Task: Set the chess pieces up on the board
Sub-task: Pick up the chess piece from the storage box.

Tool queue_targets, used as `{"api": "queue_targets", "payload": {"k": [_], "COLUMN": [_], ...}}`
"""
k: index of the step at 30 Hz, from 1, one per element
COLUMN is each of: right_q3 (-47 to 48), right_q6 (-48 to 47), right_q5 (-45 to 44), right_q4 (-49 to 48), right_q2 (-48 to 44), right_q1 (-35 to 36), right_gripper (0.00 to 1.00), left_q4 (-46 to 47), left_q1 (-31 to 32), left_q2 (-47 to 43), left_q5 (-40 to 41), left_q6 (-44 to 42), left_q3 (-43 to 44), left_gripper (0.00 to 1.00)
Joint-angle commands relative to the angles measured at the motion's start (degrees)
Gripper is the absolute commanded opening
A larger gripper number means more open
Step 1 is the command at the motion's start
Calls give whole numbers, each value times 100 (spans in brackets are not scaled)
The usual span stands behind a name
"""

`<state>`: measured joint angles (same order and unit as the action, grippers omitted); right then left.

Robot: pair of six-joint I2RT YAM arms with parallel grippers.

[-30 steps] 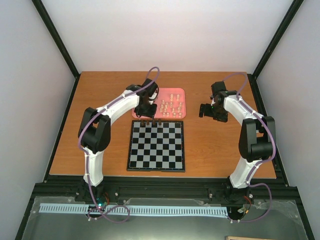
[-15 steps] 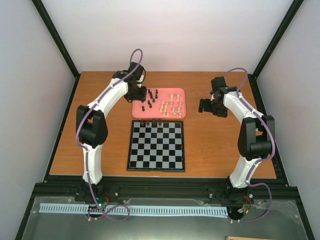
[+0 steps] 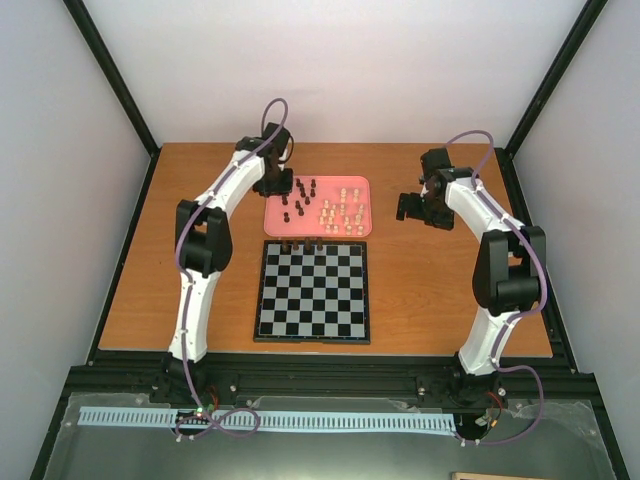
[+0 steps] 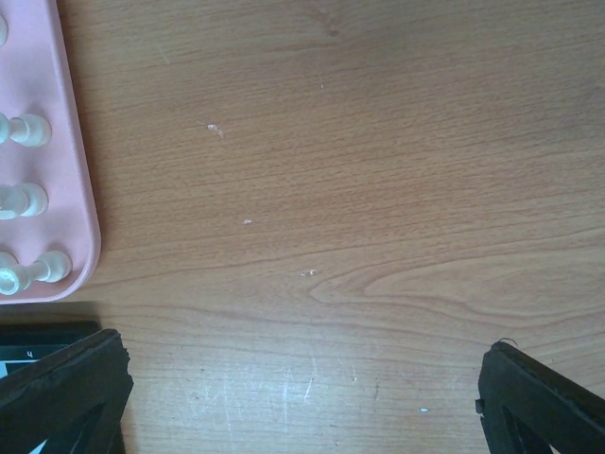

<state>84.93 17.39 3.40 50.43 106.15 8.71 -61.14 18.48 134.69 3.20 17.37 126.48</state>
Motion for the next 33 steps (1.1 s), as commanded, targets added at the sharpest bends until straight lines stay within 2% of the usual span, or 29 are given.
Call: {"api": "queue_targets", "payload": {"k": [1, 12, 22, 30, 33], "right_q3": [122, 183, 186, 213, 224], "right_q6": [-60, -91, -141, -126, -139], "right_q5": [-82, -83, -162, -126, -130], "right_q4": [88, 144, 204, 217, 229], "right_q2": [148, 253, 284, 335, 349], "right_q1": [34, 34, 34, 34, 34], "right_gripper": [100, 100, 100, 100, 100], "left_q4": [-70, -53, 173, 260, 310], "left_q1": [6, 6, 6, 6, 6], "left_q2": [145, 703, 938, 1020, 1065], "left_q5": [-185, -344, -221, -132, -150], "left_q6": [157, 291, 488, 523, 535], "left_q3": [297, 765, 844, 857, 862], "left_gripper": [37, 38, 37, 30, 18]}}
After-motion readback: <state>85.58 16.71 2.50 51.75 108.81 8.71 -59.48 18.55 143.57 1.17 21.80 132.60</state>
